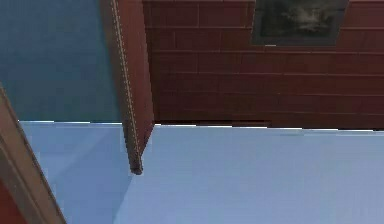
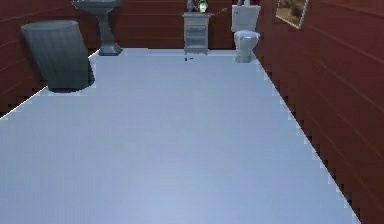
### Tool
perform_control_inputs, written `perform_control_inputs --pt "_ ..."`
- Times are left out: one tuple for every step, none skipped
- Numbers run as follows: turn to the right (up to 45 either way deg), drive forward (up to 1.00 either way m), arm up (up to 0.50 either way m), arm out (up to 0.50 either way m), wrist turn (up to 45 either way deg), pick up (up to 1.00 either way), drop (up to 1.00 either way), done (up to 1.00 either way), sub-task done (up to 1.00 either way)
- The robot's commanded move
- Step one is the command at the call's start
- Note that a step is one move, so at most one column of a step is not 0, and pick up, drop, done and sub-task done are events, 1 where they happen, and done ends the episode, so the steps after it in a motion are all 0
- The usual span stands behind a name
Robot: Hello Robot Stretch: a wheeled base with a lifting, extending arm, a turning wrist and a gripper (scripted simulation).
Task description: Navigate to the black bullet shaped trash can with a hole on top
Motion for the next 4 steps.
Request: perform_control_inputs --pt "0.0 0.30 0.00 0.00 0.0 0.00 0.00 0.00 0.00" --pt "-21.0 0.00 0.00 0.00 0.0 0.00 0.00 0.00 0.00" --pt "0.0 0.40 0.00 0.00 0.0 0.00 0.00 0.00 0.00" --pt "36.0 0.00 0.00 0.00 0.0 0.00 0.00 0.00 0.00"
